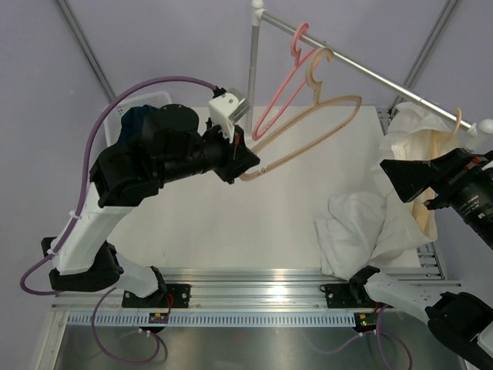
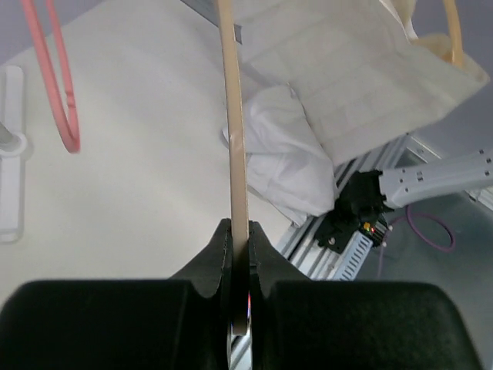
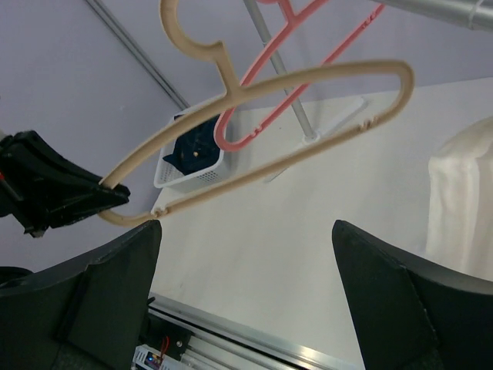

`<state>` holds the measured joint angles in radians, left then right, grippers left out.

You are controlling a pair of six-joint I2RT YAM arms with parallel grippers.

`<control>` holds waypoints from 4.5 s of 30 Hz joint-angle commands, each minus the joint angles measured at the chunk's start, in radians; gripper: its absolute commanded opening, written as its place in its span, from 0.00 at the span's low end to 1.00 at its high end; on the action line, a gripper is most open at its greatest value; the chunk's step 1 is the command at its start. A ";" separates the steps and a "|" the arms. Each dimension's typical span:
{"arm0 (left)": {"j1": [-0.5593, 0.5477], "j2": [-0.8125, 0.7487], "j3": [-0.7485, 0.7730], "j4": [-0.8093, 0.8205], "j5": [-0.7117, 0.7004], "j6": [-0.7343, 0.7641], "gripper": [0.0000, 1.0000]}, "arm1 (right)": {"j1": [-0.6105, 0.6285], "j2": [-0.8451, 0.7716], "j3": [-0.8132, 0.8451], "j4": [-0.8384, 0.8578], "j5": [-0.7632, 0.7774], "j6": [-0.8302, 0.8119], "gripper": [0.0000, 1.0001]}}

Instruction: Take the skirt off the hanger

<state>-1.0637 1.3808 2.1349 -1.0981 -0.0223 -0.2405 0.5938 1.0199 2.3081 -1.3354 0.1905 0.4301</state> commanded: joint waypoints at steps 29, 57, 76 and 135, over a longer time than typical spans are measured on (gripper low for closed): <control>0.159 0.069 -0.136 0.388 -0.026 -0.026 0.99 | -0.003 -0.080 -0.016 -0.228 0.101 0.072 1.00; -0.180 0.756 0.014 0.357 0.019 -0.141 0.99 | -0.003 -0.121 0.010 -0.297 0.147 0.150 1.00; -0.107 1.015 0.040 0.598 0.076 -0.649 0.99 | -0.003 -0.101 -0.024 -0.295 0.122 0.162 0.99; 0.054 -0.339 -1.144 0.264 -0.677 -0.493 0.00 | -0.003 -0.115 -0.277 -0.120 0.010 0.084 0.99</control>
<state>-1.0721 1.1225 0.9680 -0.7147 -0.5545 -0.7471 0.5934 0.8711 2.0537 -1.3594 0.2512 0.5457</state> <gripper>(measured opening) 0.024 0.993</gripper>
